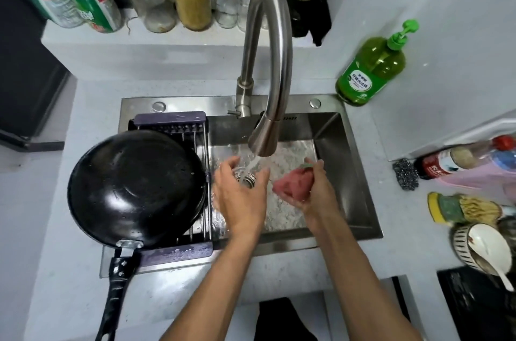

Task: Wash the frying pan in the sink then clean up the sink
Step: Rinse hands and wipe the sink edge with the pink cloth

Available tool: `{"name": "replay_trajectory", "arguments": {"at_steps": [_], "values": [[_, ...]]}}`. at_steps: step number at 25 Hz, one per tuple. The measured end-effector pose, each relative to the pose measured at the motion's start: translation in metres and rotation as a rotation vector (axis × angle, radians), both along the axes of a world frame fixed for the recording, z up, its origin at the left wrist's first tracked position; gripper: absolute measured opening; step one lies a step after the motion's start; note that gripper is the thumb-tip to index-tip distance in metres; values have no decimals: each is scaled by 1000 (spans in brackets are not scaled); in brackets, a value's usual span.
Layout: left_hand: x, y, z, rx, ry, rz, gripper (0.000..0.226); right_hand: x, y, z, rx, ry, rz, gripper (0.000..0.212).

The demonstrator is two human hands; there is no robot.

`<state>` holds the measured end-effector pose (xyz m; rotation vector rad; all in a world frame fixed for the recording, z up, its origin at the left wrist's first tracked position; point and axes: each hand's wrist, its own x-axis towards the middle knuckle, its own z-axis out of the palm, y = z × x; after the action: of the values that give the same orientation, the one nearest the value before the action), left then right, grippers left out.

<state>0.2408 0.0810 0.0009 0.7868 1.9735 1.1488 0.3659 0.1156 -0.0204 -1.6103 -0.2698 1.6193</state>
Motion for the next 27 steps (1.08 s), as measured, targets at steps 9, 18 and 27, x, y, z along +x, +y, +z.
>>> {"name": "replay_trajectory", "arguments": {"at_steps": [9, 18, 27], "values": [[72, 25, -10, -166, -906, -130, 17, 63, 28, 23, 93, 13, 217, 25], [183, 130, -30, -9, -1019, -154, 25, 186, 92, -12, 270, -575, -71, 11], [232, 221, -69, -74, -699, -484, 12, 231, 154, -71, 411, -622, 338, 33]]}}
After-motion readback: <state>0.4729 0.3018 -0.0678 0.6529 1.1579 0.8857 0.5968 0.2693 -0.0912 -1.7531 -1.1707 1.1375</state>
